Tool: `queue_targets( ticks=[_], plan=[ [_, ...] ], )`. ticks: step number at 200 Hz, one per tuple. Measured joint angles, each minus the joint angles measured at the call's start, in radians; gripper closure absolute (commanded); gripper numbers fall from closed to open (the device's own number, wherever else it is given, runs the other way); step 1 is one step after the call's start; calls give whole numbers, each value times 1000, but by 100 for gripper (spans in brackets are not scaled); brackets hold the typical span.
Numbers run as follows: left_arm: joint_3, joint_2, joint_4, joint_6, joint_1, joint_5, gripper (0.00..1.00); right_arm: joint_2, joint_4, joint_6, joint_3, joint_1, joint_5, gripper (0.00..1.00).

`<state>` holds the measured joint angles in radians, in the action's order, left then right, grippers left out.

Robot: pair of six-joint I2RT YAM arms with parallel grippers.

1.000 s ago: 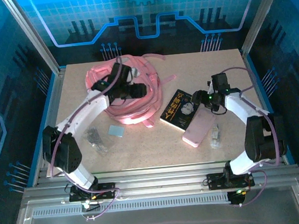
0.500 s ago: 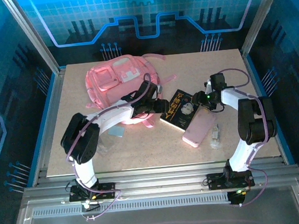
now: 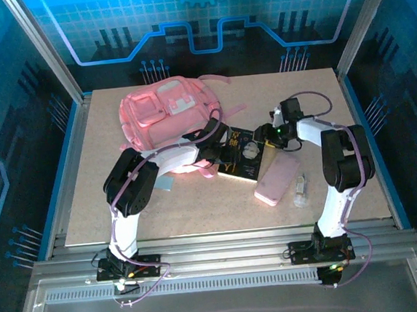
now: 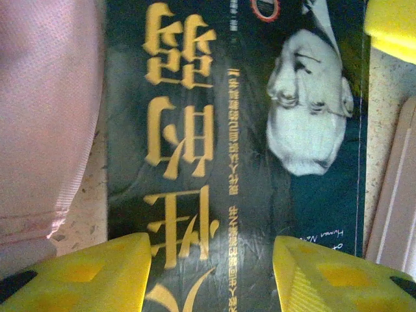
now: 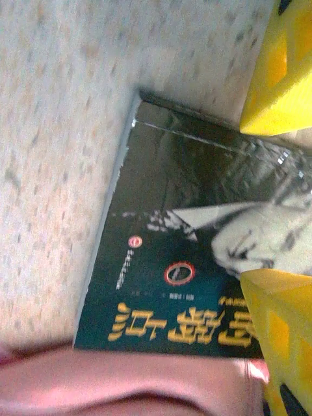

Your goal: Pack books, pencil case, and school supplies into a backpack

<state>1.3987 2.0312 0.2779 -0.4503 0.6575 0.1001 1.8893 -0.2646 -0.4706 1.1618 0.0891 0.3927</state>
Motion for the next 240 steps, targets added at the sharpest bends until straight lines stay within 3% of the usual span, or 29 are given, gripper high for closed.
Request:
queue_targets(
  ticks=[50, 72, 126, 167, 240],
  plan=[
    [7, 12, 20, -1, 1, -19, 49, 13, -8, -7, 65, 25, 45, 42],
    [7, 12, 39, 0, 3, -44, 53, 0, -31, -38, 40, 37, -10, 44],
    [-15, -8, 61, 3, 6, -89, 52, -97, -138, -107, -9, 124, -197, 47],
    [-15, 1, 66, -3, 3, -93, 72, -98, -147, -157, -50, 147, -261, 46],
    [-15, 6, 70, -19, -7, -83, 77, -74, -71, -214, -100, 178, -252, 45]
  ],
)
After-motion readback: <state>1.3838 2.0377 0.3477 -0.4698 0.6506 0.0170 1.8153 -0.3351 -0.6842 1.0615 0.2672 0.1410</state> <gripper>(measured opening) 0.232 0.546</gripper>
